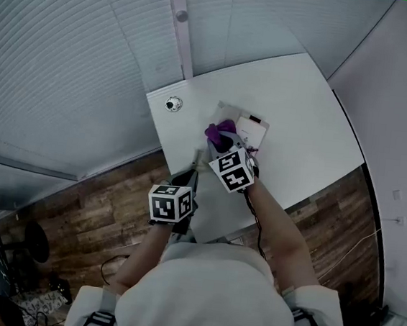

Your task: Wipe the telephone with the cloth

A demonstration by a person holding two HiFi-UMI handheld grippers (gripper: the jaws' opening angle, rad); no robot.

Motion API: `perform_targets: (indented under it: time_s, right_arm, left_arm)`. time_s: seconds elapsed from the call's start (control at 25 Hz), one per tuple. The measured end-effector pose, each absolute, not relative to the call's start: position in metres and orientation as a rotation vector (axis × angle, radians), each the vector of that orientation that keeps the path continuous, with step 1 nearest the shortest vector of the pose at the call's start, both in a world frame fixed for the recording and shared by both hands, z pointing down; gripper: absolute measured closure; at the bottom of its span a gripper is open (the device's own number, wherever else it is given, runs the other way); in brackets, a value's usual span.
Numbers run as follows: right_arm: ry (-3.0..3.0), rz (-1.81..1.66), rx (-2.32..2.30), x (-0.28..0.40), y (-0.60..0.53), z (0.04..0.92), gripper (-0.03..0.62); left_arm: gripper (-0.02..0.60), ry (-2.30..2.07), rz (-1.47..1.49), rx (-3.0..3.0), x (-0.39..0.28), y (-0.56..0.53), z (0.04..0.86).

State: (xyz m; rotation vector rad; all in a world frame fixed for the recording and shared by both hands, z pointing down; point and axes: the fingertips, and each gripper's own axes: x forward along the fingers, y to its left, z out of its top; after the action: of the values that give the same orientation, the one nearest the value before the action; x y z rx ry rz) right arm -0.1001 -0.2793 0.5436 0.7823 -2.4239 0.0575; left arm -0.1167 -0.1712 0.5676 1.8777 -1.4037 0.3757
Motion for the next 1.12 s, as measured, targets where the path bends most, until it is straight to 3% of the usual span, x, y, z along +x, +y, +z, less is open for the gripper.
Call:
perform_targets:
  time_s: [1.12]
  right_arm:
    - [-2.45,0.138,0.64,-0.108,-0.22,0.571,0.534]
  left_arm:
    - [0.561,-1.418,0.353,1.849,-0.119,-0.16,0.569]
